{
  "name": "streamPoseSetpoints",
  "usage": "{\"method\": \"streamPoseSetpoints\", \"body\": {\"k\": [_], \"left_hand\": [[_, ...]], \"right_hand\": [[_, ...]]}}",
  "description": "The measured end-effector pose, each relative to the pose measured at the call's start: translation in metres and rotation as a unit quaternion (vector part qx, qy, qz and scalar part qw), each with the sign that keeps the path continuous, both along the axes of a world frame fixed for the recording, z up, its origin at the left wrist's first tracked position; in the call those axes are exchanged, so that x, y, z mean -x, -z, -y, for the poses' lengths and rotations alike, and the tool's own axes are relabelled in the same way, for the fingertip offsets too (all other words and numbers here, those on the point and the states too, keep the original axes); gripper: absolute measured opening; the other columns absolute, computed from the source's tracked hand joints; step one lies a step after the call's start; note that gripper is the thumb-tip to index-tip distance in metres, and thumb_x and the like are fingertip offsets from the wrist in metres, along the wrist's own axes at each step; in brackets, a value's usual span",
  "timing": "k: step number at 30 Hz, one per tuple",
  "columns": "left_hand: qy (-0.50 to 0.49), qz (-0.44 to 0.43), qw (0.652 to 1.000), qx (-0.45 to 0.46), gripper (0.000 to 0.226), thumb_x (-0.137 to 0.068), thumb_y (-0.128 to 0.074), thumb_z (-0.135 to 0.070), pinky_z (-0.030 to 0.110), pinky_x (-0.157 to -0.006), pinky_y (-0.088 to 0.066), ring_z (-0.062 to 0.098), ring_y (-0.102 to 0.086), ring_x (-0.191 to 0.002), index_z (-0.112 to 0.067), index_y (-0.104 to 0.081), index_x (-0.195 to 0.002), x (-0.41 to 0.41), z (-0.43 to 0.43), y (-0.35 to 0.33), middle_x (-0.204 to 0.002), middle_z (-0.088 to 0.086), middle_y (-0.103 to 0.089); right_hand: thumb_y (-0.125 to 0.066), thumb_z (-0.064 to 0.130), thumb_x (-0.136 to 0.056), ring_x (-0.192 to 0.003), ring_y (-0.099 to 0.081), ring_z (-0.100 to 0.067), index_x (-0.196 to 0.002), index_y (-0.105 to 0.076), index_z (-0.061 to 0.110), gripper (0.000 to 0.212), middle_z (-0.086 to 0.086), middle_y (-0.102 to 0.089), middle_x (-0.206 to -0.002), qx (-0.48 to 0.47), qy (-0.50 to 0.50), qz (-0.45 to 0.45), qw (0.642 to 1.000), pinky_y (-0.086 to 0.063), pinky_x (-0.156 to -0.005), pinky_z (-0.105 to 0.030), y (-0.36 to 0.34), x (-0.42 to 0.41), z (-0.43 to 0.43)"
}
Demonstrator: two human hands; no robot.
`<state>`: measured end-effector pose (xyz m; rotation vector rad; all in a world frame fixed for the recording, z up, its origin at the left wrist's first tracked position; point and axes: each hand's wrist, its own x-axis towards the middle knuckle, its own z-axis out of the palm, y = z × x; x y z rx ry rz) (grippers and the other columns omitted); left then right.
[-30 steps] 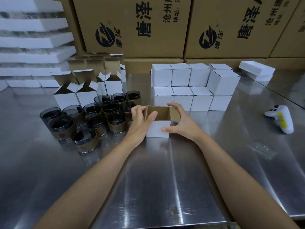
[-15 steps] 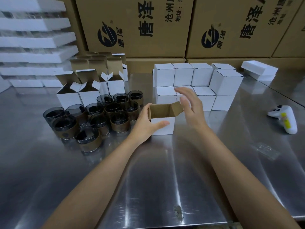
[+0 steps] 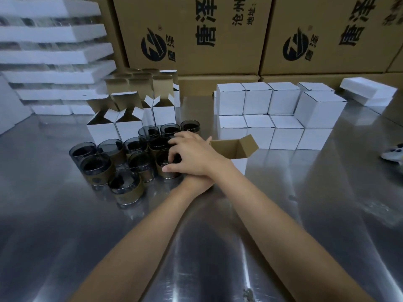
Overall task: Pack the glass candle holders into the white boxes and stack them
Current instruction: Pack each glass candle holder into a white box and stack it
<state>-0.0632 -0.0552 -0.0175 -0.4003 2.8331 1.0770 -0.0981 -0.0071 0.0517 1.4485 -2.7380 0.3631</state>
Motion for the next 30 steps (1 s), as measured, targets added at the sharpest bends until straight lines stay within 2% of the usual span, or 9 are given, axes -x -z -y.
{"method": "streamPoseSetpoints", "body": {"k": [4,7,9,11,12,13,15,19,30], "left_hand": [[-0.061,-0.007,0.996,0.065,0.039,-0.095,-0.016,0.008,0.008,-0.111,0.001,0.019,-0.037,-0.135,0.015,-0.02,-0.133,-0.018,0.023,0.006,-0.144,0.012,-0.039],[0.067,0.215,0.889,0.399,0.029,-0.098,-0.034,-0.01,0.005,-0.104,-0.021,0.0,-0.028,-0.139,0.005,-0.035,-0.123,-0.005,0.013,-0.003,-0.145,-0.003,-0.036],[0.096,0.252,0.847,0.458,0.022,-0.1,-0.041,-0.019,0.005,-0.098,-0.026,-0.008,-0.031,-0.133,-0.007,-0.041,-0.118,0.004,0.005,-0.01,-0.14,-0.013,-0.041],[-0.013,0.167,0.947,0.275,0.022,-0.095,-0.053,-0.019,0.001,-0.098,-0.028,-0.011,-0.042,-0.121,-0.011,-0.043,-0.114,0.003,0.012,-0.014,-0.134,-0.019,-0.047],[-0.01,0.004,0.992,0.123,0.031,-0.091,-0.062,-0.02,0.0,-0.095,-0.032,-0.008,-0.048,-0.114,-0.013,-0.045,-0.115,-0.003,0.019,-0.002,-0.133,-0.017,-0.051],[0.028,-0.117,0.992,-0.044,0.043,-0.085,-0.072,-0.024,-0.002,-0.089,-0.035,-0.004,-0.05,-0.111,-0.013,-0.047,-0.119,-0.01,0.018,0.014,-0.133,-0.01,-0.053],[0.062,-0.214,0.963,-0.154,0.08,-0.073,-0.083,-0.032,0.002,-0.093,-0.034,0.001,-0.044,-0.122,-0.017,-0.038,-0.137,-0.006,-0.006,-0.01,-0.139,-0.005,-0.046],[0.107,-0.256,0.938,-0.209,0.093,-0.066,-0.088,-0.035,0.023,-0.107,-0.037,-0.002,-0.045,-0.126,-0.025,-0.036,-0.142,-0.004,-0.009,-0.018,-0.137,-0.011,-0.05],[0.101,-0.198,0.95,-0.218,0.111,-0.058,-0.086,-0.055,0.042,-0.111,-0.039,0.011,-0.044,-0.133,-0.029,-0.027,-0.148,0.0,-0.006,-0.014,-0.145,-0.007,-0.044]], "right_hand": [[-0.062,0.059,-0.085,-0.148,-0.008,-0.021,-0.06,-0.053,0.036,0.035,0.009,-0.041,-0.148,0.002,0.006,0.007,1.0,-0.008,-0.109,-0.073,0.004,0.001,0.002],[-0.063,0.056,-0.085,-0.145,-0.019,-0.019,-0.059,-0.057,0.033,0.035,0.006,-0.052,-0.138,0.001,-0.011,-0.001,1.0,-0.008,-0.115,-0.062,0.003,0.002,0.002],[-0.067,0.052,-0.083,-0.139,-0.029,-0.02,-0.064,-0.064,0.03,0.029,0.002,-0.059,-0.128,0.023,-0.01,0.023,0.999,-0.008,-0.117,-0.058,-0.001,0.0,-0.001],[-0.072,0.045,-0.082,-0.135,-0.037,-0.02,-0.067,-0.068,0.026,0.025,0.0,-0.06,-0.129,0.097,0.001,0.101,0.99,-0.014,-0.115,-0.06,-0.012,-0.005,-0.009],[-0.074,0.04,-0.082,-0.133,-0.041,-0.018,-0.068,-0.07,0.025,0.021,0.0,-0.06,-0.13,0.157,0.002,0.152,0.976,-0.021,-0.114,-0.055,-0.02,-0.007,-0.015],[-0.075,0.034,-0.082,-0.13,-0.047,-0.016,-0.069,-0.071,0.025,0.017,-0.001,-0.061,-0.13,0.216,0.0,0.197,0.956,-0.029,-0.112,-0.046,-0.029,-0.007,-0.024],[-0.077,0.024,-0.082,-0.116,-0.058,-0.007,-0.072,-0.072,0.027,0.011,0.005,-0.065,-0.119,0.297,-0.004,0.249,0.922,-0.043,-0.103,-0.03,-0.049,-0.004,-0.047],[-0.076,0.017,-0.082,-0.1,-0.062,0.006,-0.079,-0.07,0.03,0.015,0.017,-0.065,-0.11,0.317,0.014,0.249,0.915,-0.044,-0.078,-0.003,-0.073,0.006,-0.1],[-0.08,0.015,-0.076,-0.105,-0.06,0.006,-0.085,-0.072,0.026,0.016,0.015,-0.067,-0.115,0.208,0.056,0.237,0.947,-0.042,-0.09,-0.019,-0.061,0.028,-0.137]]}}
